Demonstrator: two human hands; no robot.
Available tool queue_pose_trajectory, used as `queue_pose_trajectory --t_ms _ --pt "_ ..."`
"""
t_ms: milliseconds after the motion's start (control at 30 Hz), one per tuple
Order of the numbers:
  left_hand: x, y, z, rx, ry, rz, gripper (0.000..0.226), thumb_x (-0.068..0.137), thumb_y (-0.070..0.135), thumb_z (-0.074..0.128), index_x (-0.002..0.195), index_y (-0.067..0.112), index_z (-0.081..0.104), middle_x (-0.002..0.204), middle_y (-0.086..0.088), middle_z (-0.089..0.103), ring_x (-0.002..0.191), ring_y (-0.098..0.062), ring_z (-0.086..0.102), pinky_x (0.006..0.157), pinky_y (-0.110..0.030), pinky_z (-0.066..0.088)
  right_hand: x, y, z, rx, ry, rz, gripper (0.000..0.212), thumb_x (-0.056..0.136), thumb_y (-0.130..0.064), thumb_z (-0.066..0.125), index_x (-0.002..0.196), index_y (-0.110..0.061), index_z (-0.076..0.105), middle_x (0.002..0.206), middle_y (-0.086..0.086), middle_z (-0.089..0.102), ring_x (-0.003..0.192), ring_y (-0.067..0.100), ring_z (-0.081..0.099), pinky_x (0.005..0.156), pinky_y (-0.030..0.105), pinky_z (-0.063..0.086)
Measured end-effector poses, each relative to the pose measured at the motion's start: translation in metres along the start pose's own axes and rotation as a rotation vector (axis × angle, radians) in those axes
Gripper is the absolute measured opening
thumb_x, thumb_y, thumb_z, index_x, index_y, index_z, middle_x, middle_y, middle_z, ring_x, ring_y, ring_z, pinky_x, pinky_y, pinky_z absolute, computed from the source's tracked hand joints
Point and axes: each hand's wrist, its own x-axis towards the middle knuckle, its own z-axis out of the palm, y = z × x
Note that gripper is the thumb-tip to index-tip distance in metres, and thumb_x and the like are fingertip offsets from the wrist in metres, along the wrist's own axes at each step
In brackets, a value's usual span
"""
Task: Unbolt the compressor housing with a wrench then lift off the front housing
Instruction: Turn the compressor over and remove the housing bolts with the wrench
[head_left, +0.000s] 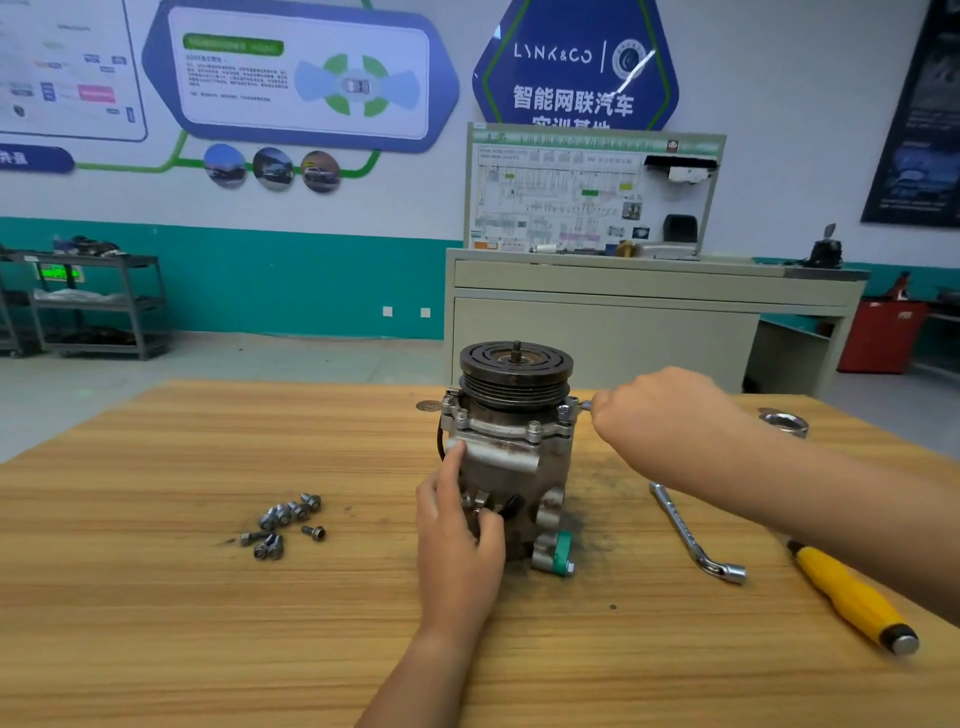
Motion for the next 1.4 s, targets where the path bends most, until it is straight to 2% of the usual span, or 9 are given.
queue_pose_trajectory --t_ms 133,267,333,533,800,967,1100,1333,1400 --pt "0.000 -0.001 0.000 -0.004 0.001 -0.004 0.081 0.079 -0.006 0.055 0.121 0.057 0.026 0.114 0.002 0.041 0.099 -0.008 0.045 0.078 -0.005 0.031 -0.003 0.006 0.010 -0.051 0.001 -0.016 0.025 0.091 0.000 0.041 0.115 -0.005 0.045 0.058 0.000 0.029 0.045 0.015 0.027 0.038 0.026 0.022" --pt "0.000 -0.001 0.001 -0.004 0.002 -0.001 0.081 0.079 -0.007 0.054 0.122 0.056 0.025 0.114 0.003 0.040 0.097 -0.007 0.045 0.080 -0.012 0.031 -0.002 -0.007 0.016 0.072 -0.003 0.082 0.034 0.086 0.006 0.042 0.120 0.000 0.042 0.065 0.000 0.039 0.068 0.024 0.057 0.043 0.028 0.029" --pt "0.000 0.000 0.001 -0.007 -0.002 -0.012 0.080 0.080 -0.006 0.054 0.122 0.056 0.026 0.112 0.005 0.039 0.096 -0.008 0.047 0.079 -0.015 0.034 0.001 -0.009 0.008 0.095 -0.023 0.071 0.021 0.088 0.005 0.043 0.101 -0.010 0.047 0.080 0.002 0.053 0.086 0.026 0.061 0.051 0.028 0.034" --pt "-0.001 0.002 -0.001 -0.018 -0.006 -0.026 0.081 0.080 -0.006 0.054 0.123 0.057 0.024 0.109 0.008 0.039 0.095 -0.002 0.047 0.081 -0.028 0.042 0.011 0.004 -0.004 -0.049 -0.028 0.024 0.030 0.091 -0.004 0.043 0.066 -0.011 0.029 0.060 0.000 0.033 0.048 0.014 0.031 0.040 0.025 0.024" --pt "-0.001 0.002 0.000 -0.022 -0.008 -0.031 0.081 0.081 -0.006 0.053 0.120 0.059 0.023 0.114 0.006 0.038 0.094 0.001 0.046 0.073 -0.010 0.035 0.016 0.042 0.036 0.008 0.040 -0.095 0.032 0.097 -0.029 0.026 0.116 -0.013 0.046 0.058 -0.005 0.034 0.048 0.009 0.031 0.043 0.024 0.020" --pt "0.000 0.000 0.001 -0.036 0.001 -0.033 0.080 0.079 -0.006 0.054 0.118 0.059 0.027 0.117 0.006 0.038 0.102 -0.013 0.048 0.078 -0.019 0.041 0.054 0.034 0.065 0.069 0.167 -0.001 0.029 0.092 -0.004 0.039 0.120 -0.011 0.044 0.094 0.004 0.060 0.077 0.022 0.056 0.063 0.031 0.043" --pt "0.000 0.001 0.001 -0.033 -0.001 -0.032 0.079 0.079 -0.007 0.054 0.120 0.056 0.028 0.113 0.008 0.037 0.106 -0.018 0.049 0.087 -0.036 0.046 0.074 0.014 0.083 0.270 0.359 0.071 0.032 0.087 0.004 0.041 0.116 -0.003 0.054 0.109 0.013 0.062 0.102 0.028 0.058 0.083 0.034 0.040" --pt "0.001 0.001 0.000 -0.020 -0.011 -0.025 0.079 0.080 -0.004 0.054 0.122 0.056 0.025 0.114 0.006 0.036 0.107 -0.019 0.047 0.087 -0.034 0.043 0.033 0.013 0.072 0.699 0.548 0.369 0.026 0.098 -0.016 0.035 0.119 -0.004 0.045 0.058 0.003 0.051 0.050 0.024 0.051 0.043 0.029 0.030" --pt "0.000 0.000 0.001 -0.018 -0.012 -0.024 0.080 0.080 -0.003 0.055 0.121 0.057 0.025 0.113 0.006 0.036 0.104 -0.018 0.047 0.081 -0.028 0.039 0.017 0.006 0.064 0.660 0.435 0.353 0.025 0.098 -0.016 0.033 0.120 -0.008 0.042 0.056 -0.003 0.043 0.048 0.018 0.046 0.040 0.028 0.028"
